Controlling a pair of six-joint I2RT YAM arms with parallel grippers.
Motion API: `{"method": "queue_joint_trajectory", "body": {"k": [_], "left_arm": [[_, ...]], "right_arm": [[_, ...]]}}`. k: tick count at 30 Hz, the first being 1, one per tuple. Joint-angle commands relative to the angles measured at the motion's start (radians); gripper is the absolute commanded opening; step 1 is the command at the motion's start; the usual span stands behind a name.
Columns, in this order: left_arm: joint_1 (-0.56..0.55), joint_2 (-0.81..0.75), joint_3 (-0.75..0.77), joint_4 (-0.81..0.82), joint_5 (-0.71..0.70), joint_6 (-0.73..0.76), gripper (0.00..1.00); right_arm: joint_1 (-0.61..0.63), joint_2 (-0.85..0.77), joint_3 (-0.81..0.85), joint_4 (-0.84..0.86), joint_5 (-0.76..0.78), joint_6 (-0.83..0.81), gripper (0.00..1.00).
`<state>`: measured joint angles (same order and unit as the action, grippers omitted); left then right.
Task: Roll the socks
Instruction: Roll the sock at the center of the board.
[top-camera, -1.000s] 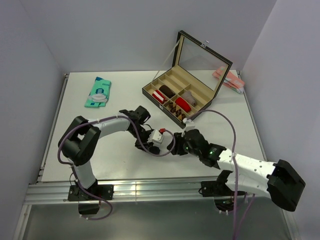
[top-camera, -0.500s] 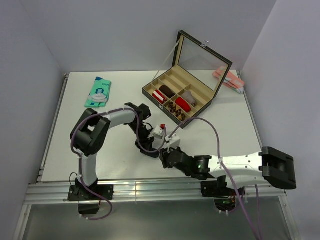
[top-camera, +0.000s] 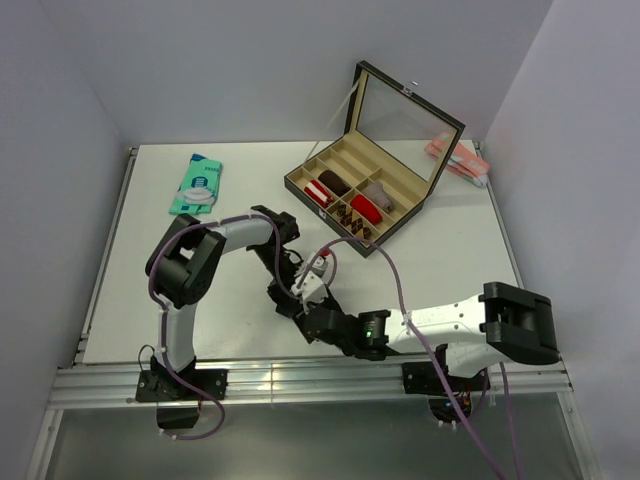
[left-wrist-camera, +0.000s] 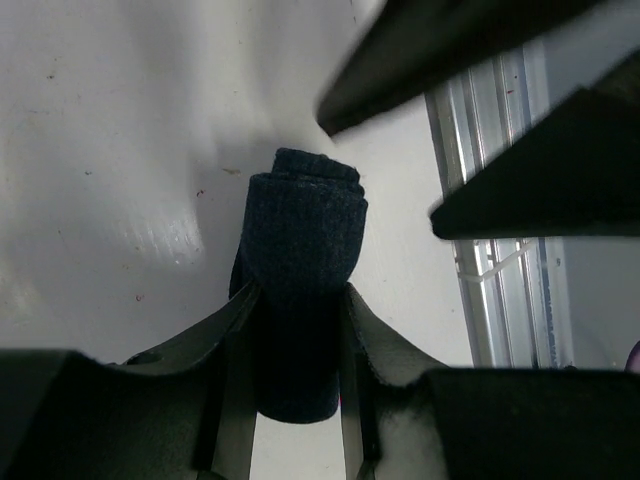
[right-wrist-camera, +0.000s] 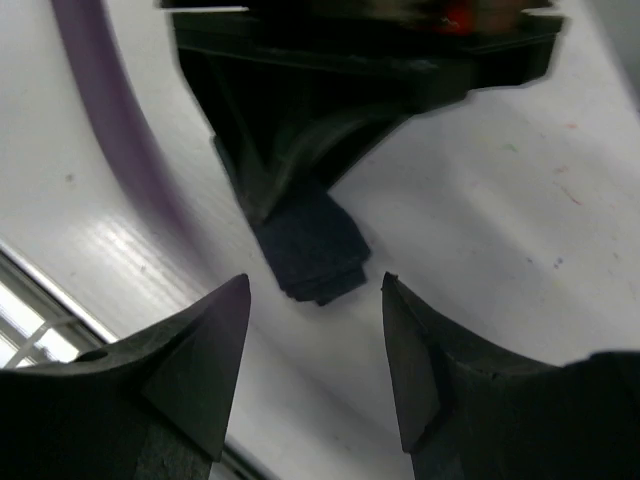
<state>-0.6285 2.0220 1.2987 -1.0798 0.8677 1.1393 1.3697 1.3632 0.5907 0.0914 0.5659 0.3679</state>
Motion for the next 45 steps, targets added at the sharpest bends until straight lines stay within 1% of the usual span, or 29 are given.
{"method": "queue_joint_trajectory", "body": {"k": [1, 5, 9, 12, 15, 27, 33, 36, 37, 39, 40, 43, 44, 45], "left_arm": [[-0.013, 0.057, -0.022, 0.012, -0.139, -0.015, 0.35], [-0.014, 0.057, -0.022, 0.014, -0.138, -0.018, 0.34], [-0.014, 0.055, -0.026, 0.015, -0.141, -0.019, 0.35], [-0.014, 0.057, -0.026, 0.015, -0.141, -0.019, 0.35], [-0.013, 0.058, -0.026, 0.015, -0.144, -0.021, 0.35], [-0.014, 0.099, 0.005, -0.049, -0.151, 0.022, 0.36], [-0.014, 0.116, 0.022, -0.089, -0.15, 0.046, 0.37], [-0.013, 0.124, 0.036, -0.107, -0.157, 0.057, 0.39], [-0.013, 0.127, 0.039, -0.121, -0.159, 0.06, 0.4], [-0.013, 0.129, 0.05, -0.137, -0.16, 0.066, 0.41], [-0.013, 0.127, 0.054, -0.149, -0.165, 0.066, 0.43], [-0.011, 0.116, 0.063, -0.152, -0.177, 0.057, 0.46], [-0.011, 0.113, 0.065, -0.147, -0.18, 0.051, 0.47], [-0.01, 0.112, 0.074, -0.146, -0.182, 0.037, 0.49]], "right_arm": [[0.011, 0.051, 0.089, 0.024, -0.06, -0.081, 0.63], [0.011, 0.132, 0.141, -0.002, -0.084, -0.104, 0.63], [0.009, 0.232, 0.204, -0.056, -0.049, -0.124, 0.63], [0.006, 0.27, 0.227, -0.081, -0.018, -0.138, 0.64], [-0.007, 0.295, 0.245, -0.106, -0.023, -0.152, 0.63], [-0.014, 0.405, 0.333, -0.237, 0.046, -0.205, 0.62], [-0.035, 0.442, 0.353, -0.282, 0.039, -0.225, 0.59], [-0.044, 0.459, 0.363, -0.301, 0.034, -0.241, 0.55], [-0.05, 0.465, 0.365, -0.306, 0.034, -0.244, 0.5], [-0.057, 0.474, 0.37, -0.312, 0.023, -0.257, 0.45], [-0.064, 0.481, 0.373, -0.317, 0.016, -0.261, 0.39], [-0.072, 0.487, 0.376, -0.317, -0.001, -0.27, 0.24], [-0.075, 0.49, 0.382, -0.323, -0.009, -0.271, 0.22], [-0.077, 0.491, 0.385, -0.328, -0.015, -0.27, 0.15]]}}
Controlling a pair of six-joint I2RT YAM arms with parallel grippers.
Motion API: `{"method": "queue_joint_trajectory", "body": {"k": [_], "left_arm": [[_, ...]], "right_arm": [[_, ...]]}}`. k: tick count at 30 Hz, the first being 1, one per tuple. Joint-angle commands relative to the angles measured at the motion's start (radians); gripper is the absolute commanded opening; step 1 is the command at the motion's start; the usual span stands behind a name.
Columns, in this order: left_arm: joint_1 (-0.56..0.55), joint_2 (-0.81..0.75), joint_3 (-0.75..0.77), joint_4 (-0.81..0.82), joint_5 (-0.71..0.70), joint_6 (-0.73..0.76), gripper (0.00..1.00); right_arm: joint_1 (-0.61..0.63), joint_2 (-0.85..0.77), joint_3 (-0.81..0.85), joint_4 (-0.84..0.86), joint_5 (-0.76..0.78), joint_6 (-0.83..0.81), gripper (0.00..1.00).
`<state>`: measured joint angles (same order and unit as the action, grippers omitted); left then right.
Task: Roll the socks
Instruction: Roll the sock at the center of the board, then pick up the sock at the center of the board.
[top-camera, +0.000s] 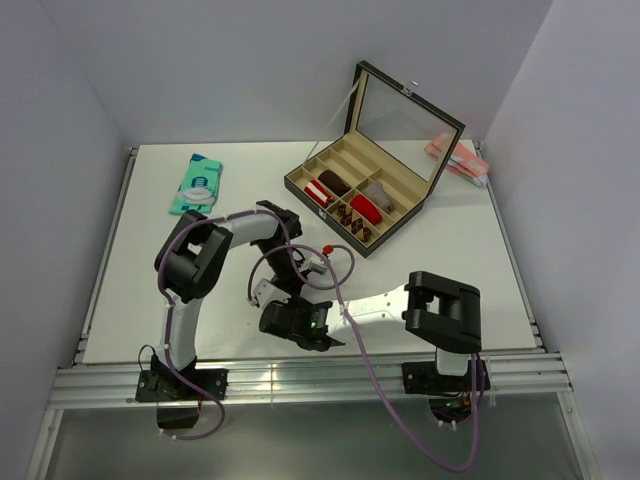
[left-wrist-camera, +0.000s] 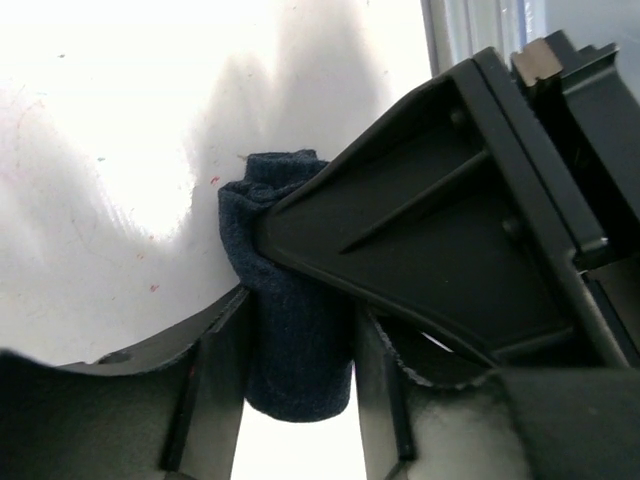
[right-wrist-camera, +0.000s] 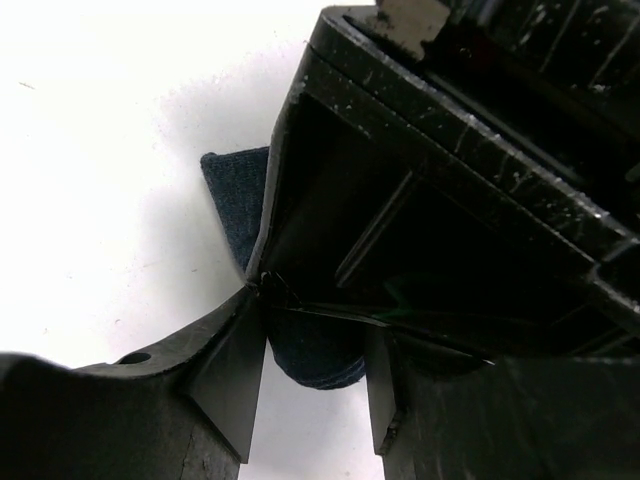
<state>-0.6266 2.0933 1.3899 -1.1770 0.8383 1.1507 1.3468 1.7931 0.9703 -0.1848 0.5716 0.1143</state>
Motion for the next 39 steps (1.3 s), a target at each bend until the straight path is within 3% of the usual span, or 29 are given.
{"method": "queue_joint_trajectory", "body": {"k": [1, 8, 20, 25, 33, 35, 39], "left_arm": [[-0.009, 0.04, -0.012, -0.05, -0.153, 0.021, 0.52], [0.022, 0.028, 0.037, -0.05, -0.148, -0.029, 0.58], [0.106, -0.061, 0.087, -0.059, -0.136, -0.06, 0.61], [0.192, -0.105, 0.095, -0.035, -0.137, -0.106, 0.6], [0.343, -0.174, 0.12, 0.169, -0.202, -0.4, 0.56], [0.369, -0.237, 0.083, 0.25, -0.234, -0.545, 0.56], [0.41, -0.361, 0.026, 0.359, -0.271, -0.654, 0.58]], "right_arm": [[-0.055, 0.06, 0.008, -0.053, -0.024, -0.016, 0.11], [-0.066, 0.037, -0.002, -0.058, -0.068, -0.018, 0.0], [-0.071, 0.014, -0.022, -0.028, -0.105, 0.038, 0.0], [-0.071, -0.003, -0.045, -0.015, -0.11, 0.053, 0.0], [-0.084, -0.041, -0.064, -0.021, -0.125, 0.097, 0.0], [-0.103, -0.072, -0.077, -0.019, -0.131, 0.125, 0.0], [-0.161, -0.133, -0.087, -0.016, -0.193, 0.165, 0.0]]}}
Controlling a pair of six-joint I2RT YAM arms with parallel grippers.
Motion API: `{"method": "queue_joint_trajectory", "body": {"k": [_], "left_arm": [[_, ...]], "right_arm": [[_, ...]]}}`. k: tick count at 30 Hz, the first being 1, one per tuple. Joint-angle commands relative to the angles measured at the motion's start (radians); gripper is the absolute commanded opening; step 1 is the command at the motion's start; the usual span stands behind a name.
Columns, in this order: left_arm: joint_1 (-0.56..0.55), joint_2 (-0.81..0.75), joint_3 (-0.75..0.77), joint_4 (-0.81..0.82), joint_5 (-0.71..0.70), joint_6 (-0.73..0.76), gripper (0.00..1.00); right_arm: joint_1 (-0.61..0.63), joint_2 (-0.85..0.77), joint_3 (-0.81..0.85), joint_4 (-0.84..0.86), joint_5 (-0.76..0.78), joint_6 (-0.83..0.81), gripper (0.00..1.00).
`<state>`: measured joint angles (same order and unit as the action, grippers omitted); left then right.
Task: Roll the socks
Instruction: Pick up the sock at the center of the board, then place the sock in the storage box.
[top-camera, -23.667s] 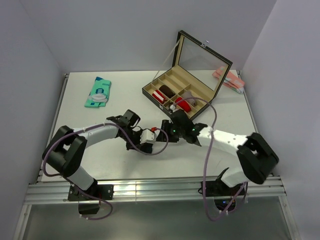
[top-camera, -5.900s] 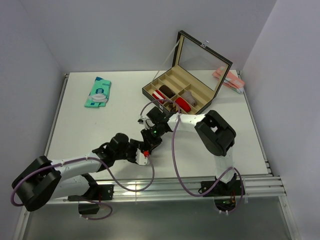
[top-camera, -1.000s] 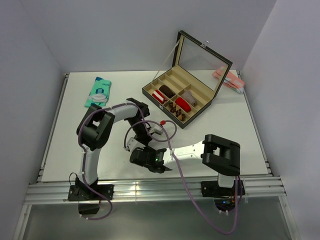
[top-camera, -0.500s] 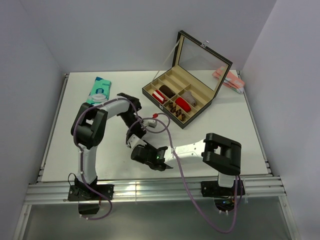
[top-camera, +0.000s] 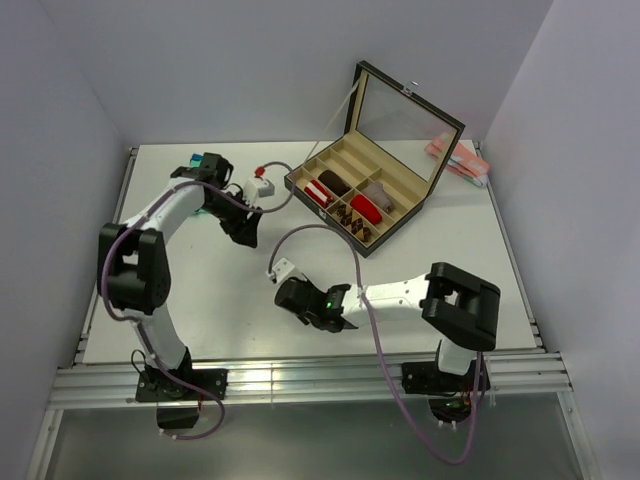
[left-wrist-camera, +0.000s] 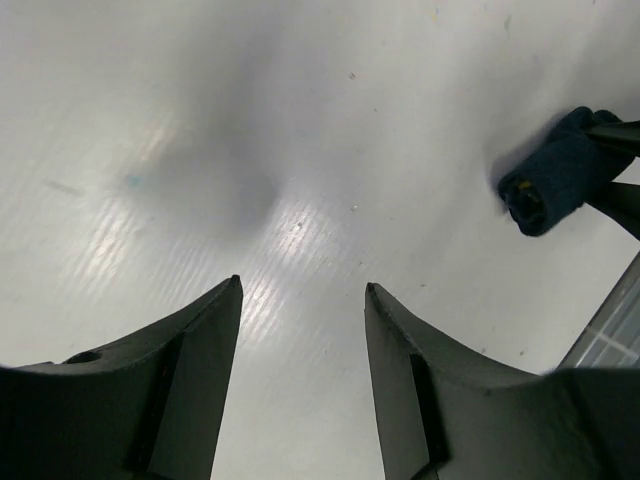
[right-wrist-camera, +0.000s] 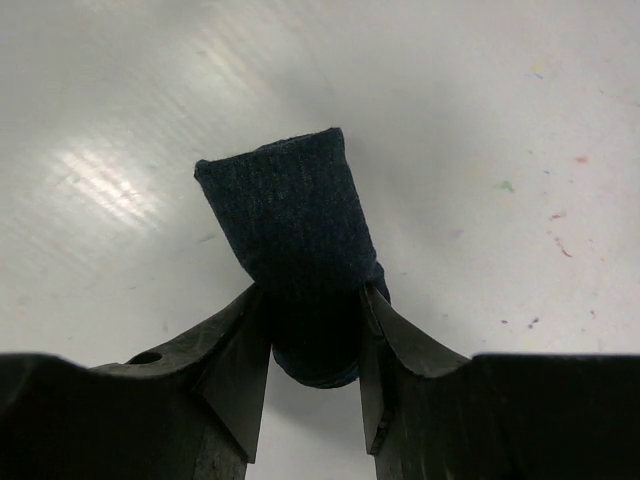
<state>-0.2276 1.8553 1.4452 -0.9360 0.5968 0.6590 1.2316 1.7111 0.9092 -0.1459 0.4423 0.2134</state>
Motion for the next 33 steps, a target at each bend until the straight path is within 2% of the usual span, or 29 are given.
{"method": "queue_joint_trajectory", "body": {"k": [1, 11, 20, 28, 33], "left_arm": [[0.013, -0.14, -0.038, 0.132, -0.025, -0.17, 0.58], [0.013, -0.321, -0.132, 0.164, -0.022, -0.216, 0.58], [0.013, -0.407, -0.161, 0.167, 0.003, -0.249, 0.58], [0.013, -0.465, -0.19, 0.223, -0.014, -0.294, 0.59], [0.013, -0.466, -0.175, 0.22, -0.025, -0.295, 0.59]], "right_arm": [[-0.076, -0.065, -0.026, -0.055, -0.086, 0.075, 0.0], [-0.253, -0.179, 0.013, -0.073, -0.246, 0.087, 0.0], [-0.372, -0.202, 0.155, -0.136, -0.268, 0.037, 0.0], [-0.567, -0.064, 0.517, -0.225, -0.125, -0.109, 0.0], [-0.658, 0.175, 0.77, -0.25, -0.057, -0.257, 0.0]]}}
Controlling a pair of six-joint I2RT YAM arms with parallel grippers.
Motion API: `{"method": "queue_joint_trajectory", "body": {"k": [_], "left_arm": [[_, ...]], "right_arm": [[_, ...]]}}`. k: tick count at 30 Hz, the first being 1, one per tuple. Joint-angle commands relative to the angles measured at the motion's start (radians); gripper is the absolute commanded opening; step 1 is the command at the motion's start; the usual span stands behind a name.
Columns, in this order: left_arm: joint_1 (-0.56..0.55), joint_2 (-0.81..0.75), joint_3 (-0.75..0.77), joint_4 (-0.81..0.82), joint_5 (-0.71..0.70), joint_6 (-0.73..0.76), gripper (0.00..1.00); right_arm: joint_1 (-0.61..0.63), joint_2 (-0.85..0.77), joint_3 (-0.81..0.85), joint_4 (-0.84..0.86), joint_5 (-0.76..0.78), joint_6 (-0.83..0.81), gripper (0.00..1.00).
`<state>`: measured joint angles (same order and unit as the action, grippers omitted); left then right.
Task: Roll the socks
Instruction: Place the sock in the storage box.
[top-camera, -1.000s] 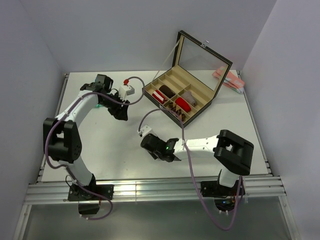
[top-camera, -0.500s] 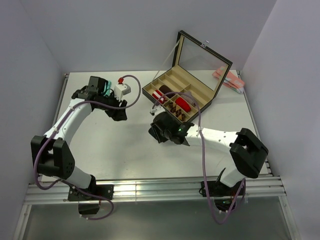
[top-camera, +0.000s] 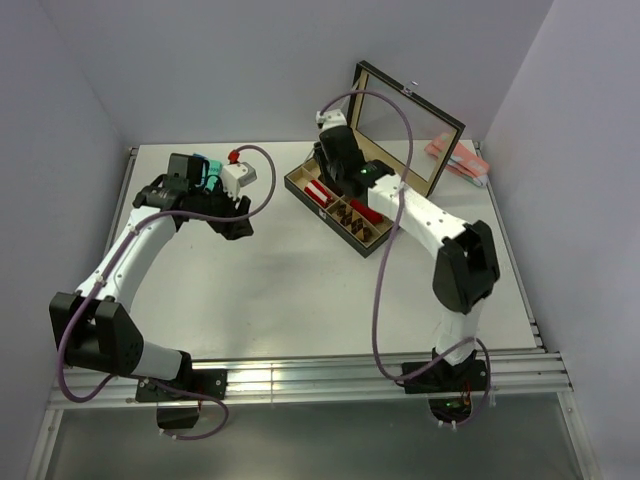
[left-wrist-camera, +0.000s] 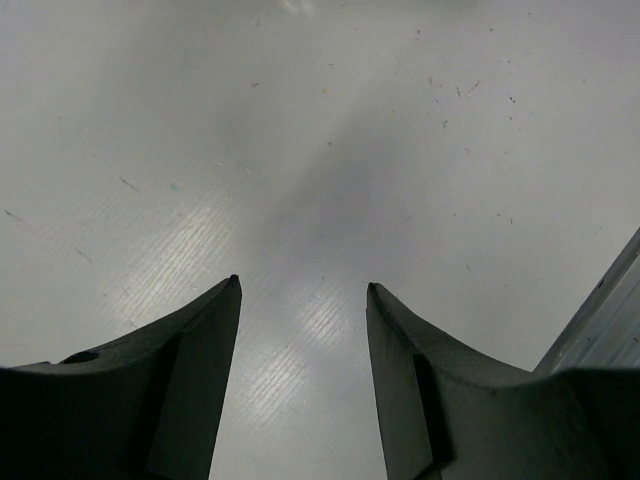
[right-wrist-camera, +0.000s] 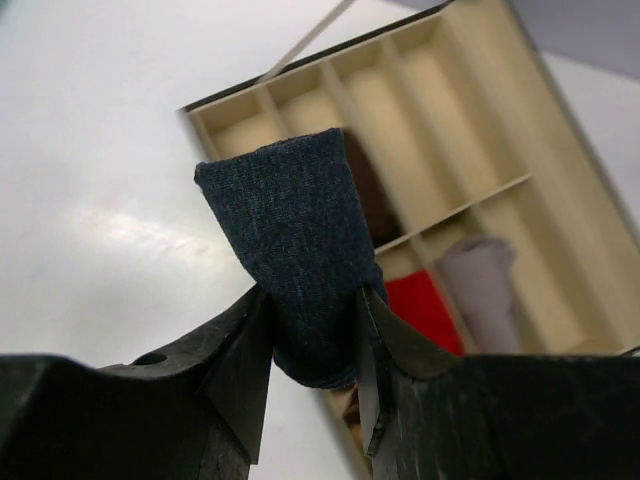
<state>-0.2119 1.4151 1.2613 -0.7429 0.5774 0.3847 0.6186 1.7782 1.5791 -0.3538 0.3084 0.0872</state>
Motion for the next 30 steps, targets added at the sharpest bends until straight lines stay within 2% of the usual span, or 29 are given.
{"method": "queue_joint_trajectory", "body": {"k": [1, 6, 12, 24, 30], "left_arm": [[-0.001, -0.024, 0.016, 0.031, -0.026, -0.018, 0.59], [-0.001, -0.012, 0.05, 0.036, -0.037, -0.018, 0.59], [-0.001, 0.024, 0.084, 0.043, -0.045, -0.029, 0.59], [-0.001, 0.077, 0.107, 0.05, -0.05, -0.033, 0.59], [-0.001, 0.104, 0.11, 0.05, -0.036, -0.033, 0.59]], "right_arm": [[-0.062, 0.137, 0.131, -0.036, 0.078, -0.144, 0.0], [-0.154, 0.277, 0.287, 0.018, 0.101, -0.233, 0.0], [-0.18, 0.444, 0.455, 0.012, 0.092, -0.343, 0.0], [-0.206, 0.599, 0.561, 0.012, 0.093, -0.524, 0.0], [-0.215, 0.645, 0.594, -0.049, 0.055, -0.537, 0.0]]}}
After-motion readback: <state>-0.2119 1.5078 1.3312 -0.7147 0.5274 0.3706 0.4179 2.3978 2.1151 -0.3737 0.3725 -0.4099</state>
